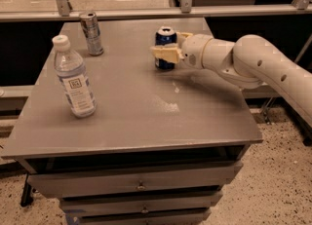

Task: Move pepsi can near blue plastic bottle

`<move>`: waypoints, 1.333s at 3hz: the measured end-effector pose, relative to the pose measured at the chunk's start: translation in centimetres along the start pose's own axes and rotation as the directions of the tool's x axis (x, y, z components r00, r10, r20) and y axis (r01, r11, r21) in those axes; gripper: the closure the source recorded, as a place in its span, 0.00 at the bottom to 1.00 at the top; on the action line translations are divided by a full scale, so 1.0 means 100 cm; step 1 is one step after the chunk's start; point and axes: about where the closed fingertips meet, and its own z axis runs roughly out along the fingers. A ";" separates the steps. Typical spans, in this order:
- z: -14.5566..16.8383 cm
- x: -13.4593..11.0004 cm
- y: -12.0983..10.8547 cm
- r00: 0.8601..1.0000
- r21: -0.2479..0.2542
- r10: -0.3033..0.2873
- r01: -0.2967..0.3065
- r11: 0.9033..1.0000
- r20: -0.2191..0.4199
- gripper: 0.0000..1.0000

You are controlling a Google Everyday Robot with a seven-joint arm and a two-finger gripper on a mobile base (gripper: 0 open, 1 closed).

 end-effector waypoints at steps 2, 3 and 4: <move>0.004 -0.029 0.040 0.996 -0.090 0.011 -0.003 0.996 0.090 0.87; 0.007 -0.040 0.074 0.991 -0.169 0.038 -0.015 0.985 0.128 1.00; 0.012 -0.049 0.118 0.987 -0.262 0.058 -0.016 0.965 0.152 1.00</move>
Offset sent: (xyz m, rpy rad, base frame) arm -0.0524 0.0553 0.0402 0.1299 -0.0515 0.1731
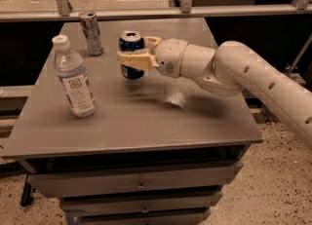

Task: Move pepsi can near blue plastic bottle

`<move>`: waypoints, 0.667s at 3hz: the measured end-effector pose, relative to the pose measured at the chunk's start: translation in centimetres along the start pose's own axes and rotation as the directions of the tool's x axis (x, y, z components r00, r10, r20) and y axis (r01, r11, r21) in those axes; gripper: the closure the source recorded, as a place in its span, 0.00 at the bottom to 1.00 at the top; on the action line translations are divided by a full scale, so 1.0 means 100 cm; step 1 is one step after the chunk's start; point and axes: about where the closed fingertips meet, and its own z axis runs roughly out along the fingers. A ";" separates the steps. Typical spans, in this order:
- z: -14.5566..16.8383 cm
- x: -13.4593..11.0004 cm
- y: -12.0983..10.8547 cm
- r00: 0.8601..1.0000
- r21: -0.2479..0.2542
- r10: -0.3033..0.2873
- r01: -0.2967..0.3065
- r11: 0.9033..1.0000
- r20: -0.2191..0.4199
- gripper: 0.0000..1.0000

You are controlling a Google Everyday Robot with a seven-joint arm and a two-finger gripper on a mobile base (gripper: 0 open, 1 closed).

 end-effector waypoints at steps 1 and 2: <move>0.014 0.001 0.043 1.000 -0.093 0.007 -0.008 0.996 -0.010 1.00; 0.018 0.006 0.074 0.999 -0.155 0.012 -0.017 0.988 -0.036 1.00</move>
Offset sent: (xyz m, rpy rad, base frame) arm -0.0942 0.0598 -0.0171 -0.0587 0.0537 0.2259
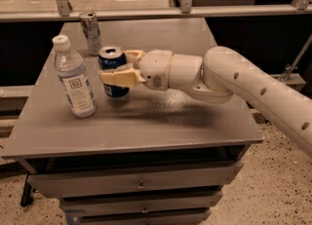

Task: Move pepsi can near blue plastic bottle

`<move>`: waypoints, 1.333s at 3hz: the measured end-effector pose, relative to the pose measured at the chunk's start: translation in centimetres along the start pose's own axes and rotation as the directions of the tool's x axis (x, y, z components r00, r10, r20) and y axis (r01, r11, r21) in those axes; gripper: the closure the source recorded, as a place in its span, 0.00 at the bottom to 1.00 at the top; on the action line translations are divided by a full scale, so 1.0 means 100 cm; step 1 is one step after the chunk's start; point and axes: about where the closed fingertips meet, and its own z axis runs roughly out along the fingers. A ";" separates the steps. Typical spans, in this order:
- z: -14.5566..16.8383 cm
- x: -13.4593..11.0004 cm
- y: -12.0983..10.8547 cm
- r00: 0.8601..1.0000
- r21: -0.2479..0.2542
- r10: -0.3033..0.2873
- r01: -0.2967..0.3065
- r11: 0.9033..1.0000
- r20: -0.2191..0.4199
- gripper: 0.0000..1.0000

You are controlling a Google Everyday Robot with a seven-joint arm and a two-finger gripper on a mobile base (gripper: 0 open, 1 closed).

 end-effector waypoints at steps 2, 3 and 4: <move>0.009 0.003 0.046 1.000 -0.093 -0.005 0.002 0.996 -0.027 1.00; 0.015 0.012 0.049 0.999 -0.092 -0.003 0.000 0.996 -0.043 1.00; 0.018 0.019 0.051 0.998 -0.082 -0.006 0.001 0.997 -0.059 0.86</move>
Offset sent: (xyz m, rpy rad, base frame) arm -0.0578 0.0272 -0.0085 -0.0376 0.0065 0.1282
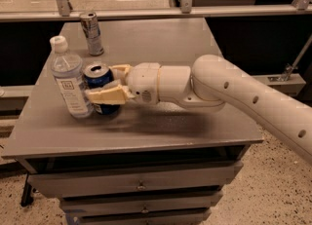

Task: Move pepsi can near blue plastic bottle

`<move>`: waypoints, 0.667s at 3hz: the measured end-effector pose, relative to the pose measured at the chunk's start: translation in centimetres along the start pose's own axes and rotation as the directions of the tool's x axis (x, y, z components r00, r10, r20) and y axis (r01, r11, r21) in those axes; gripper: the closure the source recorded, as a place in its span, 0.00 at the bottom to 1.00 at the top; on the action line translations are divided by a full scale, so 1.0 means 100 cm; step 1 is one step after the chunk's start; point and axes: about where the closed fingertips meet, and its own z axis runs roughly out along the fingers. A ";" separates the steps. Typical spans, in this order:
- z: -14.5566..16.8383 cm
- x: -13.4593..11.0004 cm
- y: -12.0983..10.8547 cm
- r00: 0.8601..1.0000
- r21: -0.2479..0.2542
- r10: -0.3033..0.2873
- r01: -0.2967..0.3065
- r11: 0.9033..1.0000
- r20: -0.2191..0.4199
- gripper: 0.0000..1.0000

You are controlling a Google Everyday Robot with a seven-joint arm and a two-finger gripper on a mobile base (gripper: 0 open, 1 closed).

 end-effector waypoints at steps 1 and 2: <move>0.002 0.005 0.000 1.000 0.003 -0.003 0.003 1.000 -0.014 0.62; 0.002 0.008 0.001 1.000 0.004 -0.006 0.006 1.000 -0.021 0.39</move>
Offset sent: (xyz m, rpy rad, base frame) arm 0.0015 -0.0036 -0.0119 -0.0295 -0.0036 -0.0132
